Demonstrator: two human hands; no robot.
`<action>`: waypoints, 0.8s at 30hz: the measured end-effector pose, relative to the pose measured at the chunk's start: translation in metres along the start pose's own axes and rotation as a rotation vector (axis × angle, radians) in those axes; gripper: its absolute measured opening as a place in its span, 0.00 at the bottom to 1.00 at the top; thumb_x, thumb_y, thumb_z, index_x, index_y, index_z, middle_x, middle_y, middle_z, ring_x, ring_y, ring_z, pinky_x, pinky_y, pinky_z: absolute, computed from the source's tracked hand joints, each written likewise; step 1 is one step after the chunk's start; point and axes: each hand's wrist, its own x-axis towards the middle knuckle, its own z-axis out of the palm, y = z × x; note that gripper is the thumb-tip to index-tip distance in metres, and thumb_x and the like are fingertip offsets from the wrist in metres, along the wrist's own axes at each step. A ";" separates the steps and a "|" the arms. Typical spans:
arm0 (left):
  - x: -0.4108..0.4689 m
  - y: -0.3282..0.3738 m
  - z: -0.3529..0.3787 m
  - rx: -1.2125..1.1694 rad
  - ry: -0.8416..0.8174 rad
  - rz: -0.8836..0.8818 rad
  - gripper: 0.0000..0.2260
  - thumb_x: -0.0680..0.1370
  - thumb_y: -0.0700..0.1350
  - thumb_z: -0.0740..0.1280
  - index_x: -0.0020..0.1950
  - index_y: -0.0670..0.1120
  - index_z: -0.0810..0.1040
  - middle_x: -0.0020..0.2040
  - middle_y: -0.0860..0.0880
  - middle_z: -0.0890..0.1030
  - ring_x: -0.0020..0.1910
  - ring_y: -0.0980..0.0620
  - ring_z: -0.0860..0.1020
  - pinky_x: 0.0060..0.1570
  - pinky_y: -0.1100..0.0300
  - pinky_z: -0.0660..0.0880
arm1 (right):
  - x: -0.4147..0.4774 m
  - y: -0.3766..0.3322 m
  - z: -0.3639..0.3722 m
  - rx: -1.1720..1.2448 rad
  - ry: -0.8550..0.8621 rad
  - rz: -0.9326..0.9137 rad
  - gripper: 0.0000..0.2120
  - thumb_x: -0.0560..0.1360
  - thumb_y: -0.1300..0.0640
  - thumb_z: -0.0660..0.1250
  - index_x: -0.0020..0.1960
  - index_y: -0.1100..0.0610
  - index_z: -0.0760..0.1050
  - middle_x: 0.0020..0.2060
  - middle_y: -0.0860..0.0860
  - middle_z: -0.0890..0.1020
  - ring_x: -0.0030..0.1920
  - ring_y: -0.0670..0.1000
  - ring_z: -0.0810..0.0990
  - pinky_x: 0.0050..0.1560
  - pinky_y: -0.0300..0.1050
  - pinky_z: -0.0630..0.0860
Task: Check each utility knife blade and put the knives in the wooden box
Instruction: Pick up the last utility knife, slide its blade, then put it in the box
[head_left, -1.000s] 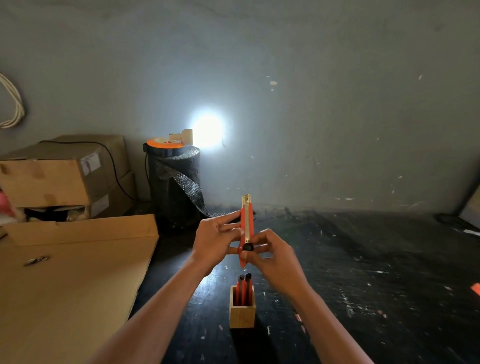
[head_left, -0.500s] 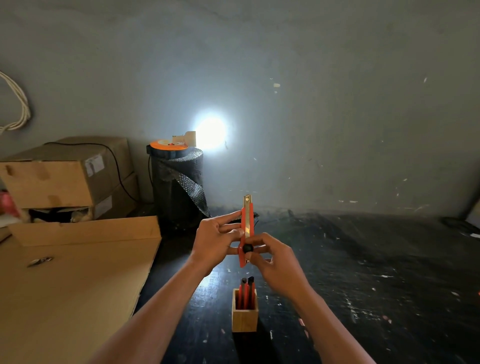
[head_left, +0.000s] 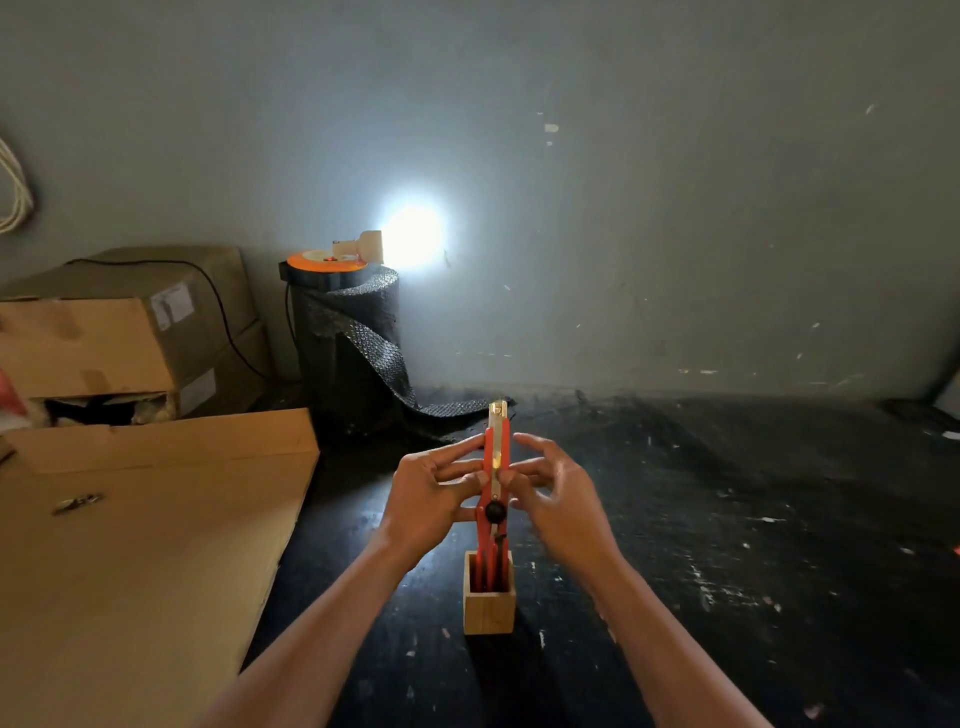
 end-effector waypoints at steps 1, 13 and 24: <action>0.001 -0.006 0.000 0.003 -0.001 -0.013 0.21 0.77 0.30 0.71 0.66 0.48 0.80 0.50 0.45 0.89 0.47 0.43 0.88 0.41 0.50 0.86 | 0.003 0.003 0.000 0.026 -0.008 0.008 0.20 0.77 0.49 0.71 0.68 0.46 0.74 0.51 0.44 0.86 0.51 0.45 0.85 0.53 0.49 0.84; 0.011 -0.113 -0.007 0.520 0.156 -0.159 0.23 0.74 0.42 0.77 0.69 0.45 0.79 0.66 0.45 0.82 0.63 0.49 0.82 0.62 0.53 0.80 | 0.029 0.079 0.018 -0.037 -0.007 0.119 0.06 0.78 0.60 0.71 0.53 0.54 0.79 0.44 0.50 0.85 0.43 0.45 0.85 0.44 0.44 0.84; 0.021 -0.214 0.001 0.618 0.095 -0.449 0.35 0.75 0.45 0.76 0.79 0.49 0.66 0.72 0.46 0.77 0.67 0.49 0.79 0.66 0.52 0.77 | 0.043 0.169 0.057 -0.218 -0.119 0.255 0.03 0.80 0.58 0.68 0.54 0.54 0.79 0.48 0.50 0.84 0.47 0.47 0.82 0.37 0.30 0.71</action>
